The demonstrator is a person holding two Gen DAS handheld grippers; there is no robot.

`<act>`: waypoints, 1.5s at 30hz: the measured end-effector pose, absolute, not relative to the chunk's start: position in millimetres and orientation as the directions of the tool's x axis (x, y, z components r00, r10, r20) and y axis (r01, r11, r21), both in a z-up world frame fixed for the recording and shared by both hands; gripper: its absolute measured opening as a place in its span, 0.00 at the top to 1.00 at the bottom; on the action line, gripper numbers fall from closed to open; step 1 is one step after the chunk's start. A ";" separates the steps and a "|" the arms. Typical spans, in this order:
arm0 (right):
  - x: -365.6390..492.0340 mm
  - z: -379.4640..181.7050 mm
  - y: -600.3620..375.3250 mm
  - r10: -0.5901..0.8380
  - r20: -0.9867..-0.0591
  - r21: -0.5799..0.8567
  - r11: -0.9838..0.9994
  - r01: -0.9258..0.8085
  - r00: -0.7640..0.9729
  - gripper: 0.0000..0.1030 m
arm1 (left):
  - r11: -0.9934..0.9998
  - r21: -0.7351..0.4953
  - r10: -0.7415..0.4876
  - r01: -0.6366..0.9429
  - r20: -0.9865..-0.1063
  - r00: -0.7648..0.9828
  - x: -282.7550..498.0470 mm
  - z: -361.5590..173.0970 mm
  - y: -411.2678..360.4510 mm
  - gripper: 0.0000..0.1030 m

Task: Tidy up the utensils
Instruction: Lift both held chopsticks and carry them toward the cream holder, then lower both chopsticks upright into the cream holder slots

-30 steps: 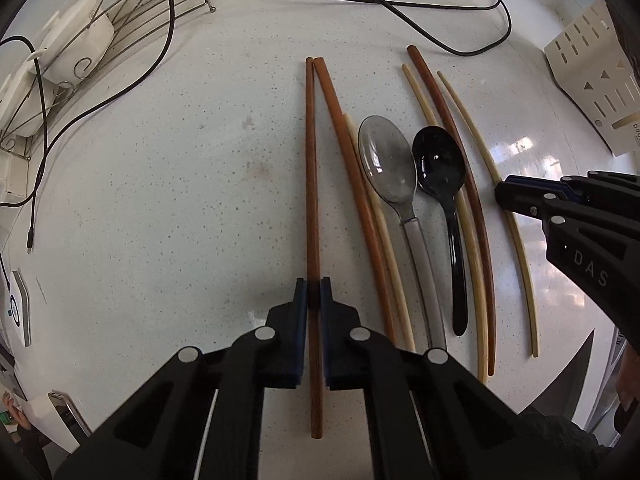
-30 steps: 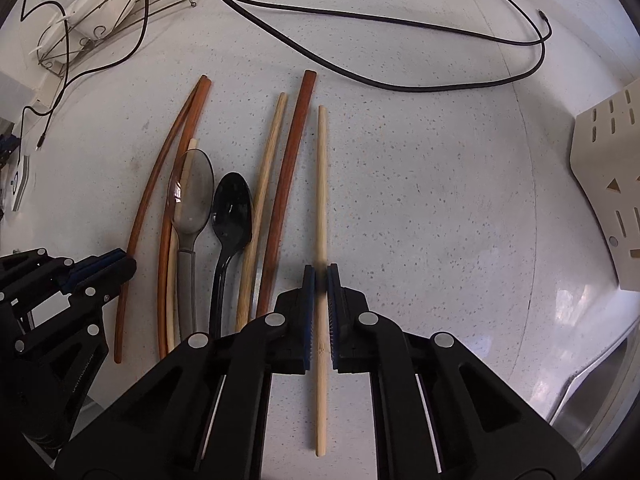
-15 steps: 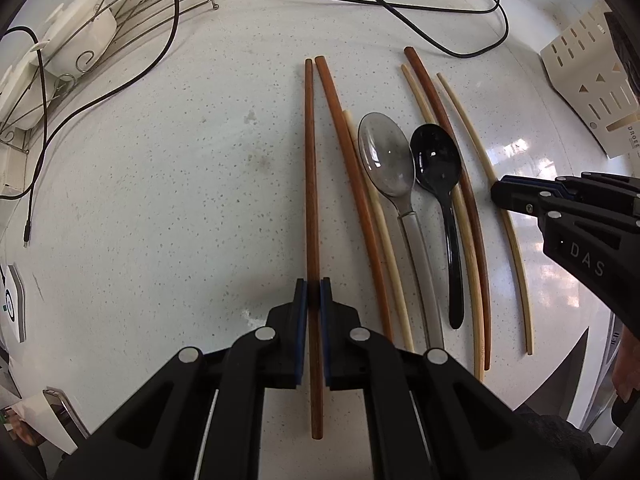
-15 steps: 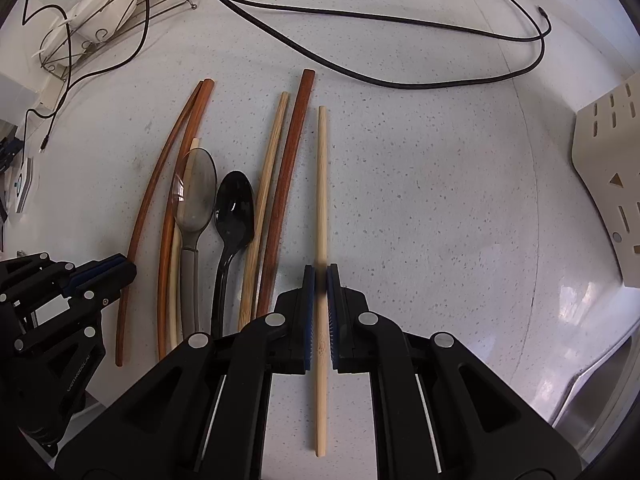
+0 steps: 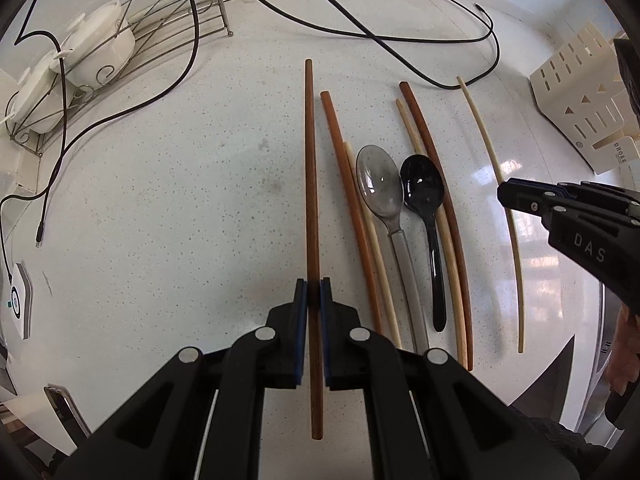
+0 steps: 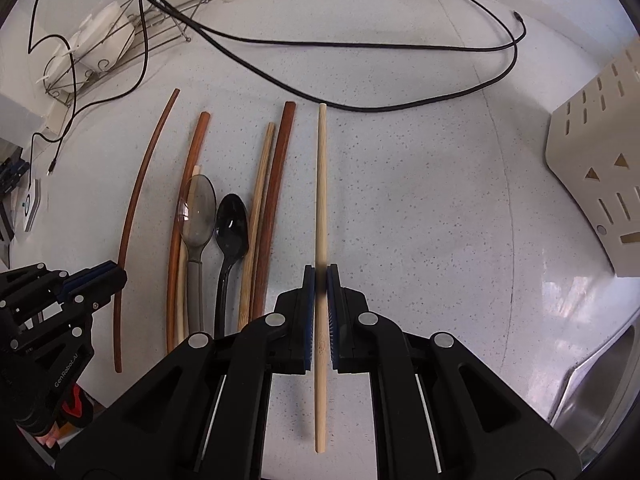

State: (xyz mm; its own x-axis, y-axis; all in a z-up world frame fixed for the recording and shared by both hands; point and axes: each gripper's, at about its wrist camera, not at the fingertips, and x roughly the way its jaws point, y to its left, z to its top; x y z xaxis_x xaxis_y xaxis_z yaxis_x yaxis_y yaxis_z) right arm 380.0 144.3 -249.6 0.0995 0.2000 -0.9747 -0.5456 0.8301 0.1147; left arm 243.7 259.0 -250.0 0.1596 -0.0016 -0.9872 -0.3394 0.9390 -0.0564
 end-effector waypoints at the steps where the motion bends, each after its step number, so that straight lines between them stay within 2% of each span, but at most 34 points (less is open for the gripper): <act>1: 381.6 -243.7 141.5 0.208 -0.972 0.116 0.834 -0.540 0.113 0.95 | 0.939 -0.058 -0.001 -0.339 -0.986 0.166 243.1 -246.9 258.6 0.94; 13: 398.9 -184.3 100.6 0.313 -0.929 0.196 0.870 -0.453 0.198 0.95 | 0.956 -0.083 0.001 -0.282 -0.958 0.286 237.0 -192.3 232.5 0.94; 27: 404.6 -88.1 11.1 0.398 -0.813 0.257 0.901 -0.350 0.426 0.95 | 0.976 -0.155 -0.061 -0.153 -0.868 0.492 280.3 -117.5 185.1 0.94; 35: 416.4 -39.3 -39.8 0.364 -0.693 0.231 0.930 -0.287 0.622 0.95 | 0.985 -0.166 -0.104 -0.037 -0.762 0.639 325.3 -68.5 150.6 0.94; 39: 423.2 -25.4 -64.8 0.322 -0.627 0.199 0.947 -0.254 0.709 0.95 | 0.985 -0.174 -0.128 0.008 -0.691 0.712 349.9 -46.0 130.6 0.94; 45: 436.1 -16.7 -95.7 0.291 -0.546 0.176 0.957 -0.233 0.785 0.95 | 0.980 -0.183 -0.177 0.077 -0.630 0.756 387.5 -30.5 101.0 0.94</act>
